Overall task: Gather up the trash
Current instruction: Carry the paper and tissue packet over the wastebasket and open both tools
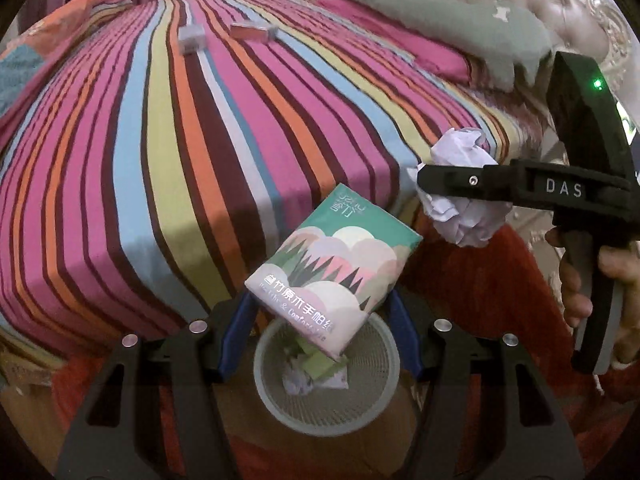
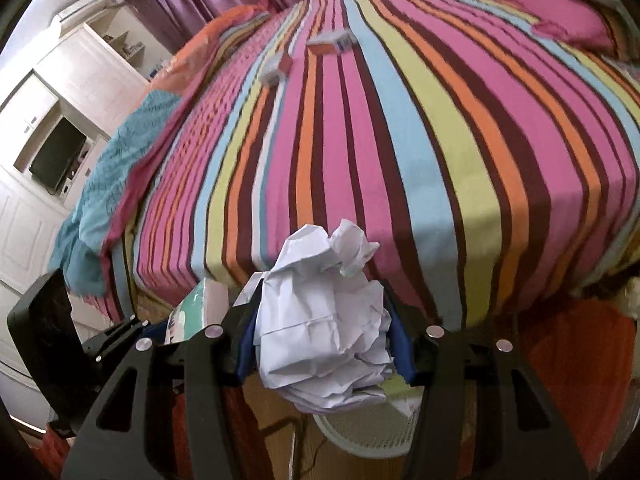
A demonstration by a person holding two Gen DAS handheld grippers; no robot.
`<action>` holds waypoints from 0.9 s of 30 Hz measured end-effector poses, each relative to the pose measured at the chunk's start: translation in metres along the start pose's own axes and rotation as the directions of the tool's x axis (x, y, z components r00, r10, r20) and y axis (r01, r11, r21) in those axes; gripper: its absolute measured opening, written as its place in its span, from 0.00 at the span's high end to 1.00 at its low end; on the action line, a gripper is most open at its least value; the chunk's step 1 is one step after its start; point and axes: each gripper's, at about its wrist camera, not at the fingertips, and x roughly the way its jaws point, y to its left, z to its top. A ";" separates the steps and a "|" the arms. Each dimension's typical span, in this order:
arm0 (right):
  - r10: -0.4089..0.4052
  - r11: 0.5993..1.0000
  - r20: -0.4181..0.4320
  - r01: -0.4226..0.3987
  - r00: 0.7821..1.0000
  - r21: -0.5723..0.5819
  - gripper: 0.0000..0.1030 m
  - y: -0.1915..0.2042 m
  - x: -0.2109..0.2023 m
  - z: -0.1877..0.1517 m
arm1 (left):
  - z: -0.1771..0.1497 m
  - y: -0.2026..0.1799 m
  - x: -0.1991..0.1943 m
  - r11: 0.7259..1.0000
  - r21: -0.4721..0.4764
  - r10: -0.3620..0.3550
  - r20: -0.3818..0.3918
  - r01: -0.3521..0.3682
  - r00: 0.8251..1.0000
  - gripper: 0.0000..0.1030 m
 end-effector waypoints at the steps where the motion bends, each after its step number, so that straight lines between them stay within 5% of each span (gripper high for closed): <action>1: -0.003 1.000 -0.013 0.003 1.000 0.002 0.51 0.000 0.001 -0.006 | -0.004 -0.002 0.001 1.000 0.003 -0.002 -0.008 0.002 1.000 0.41; 14: -0.078 0.991 -0.252 0.103 0.965 0.091 0.51 -0.019 0.050 -0.058 | -0.041 -0.025 0.034 0.998 0.054 0.050 -0.186 -0.041 0.981 0.41; 17: -0.077 0.985 -0.314 0.121 0.946 0.123 0.51 -0.028 0.064 -0.063 | -0.044 -0.018 0.051 0.999 0.025 0.046 -0.268 -0.041 0.962 0.41; 27: -0.054 0.956 -0.517 0.194 0.854 0.220 0.50 -0.058 0.118 -0.079 | -0.060 0.003 0.111 0.997 -0.067 -0.013 -0.510 -0.025 0.860 0.41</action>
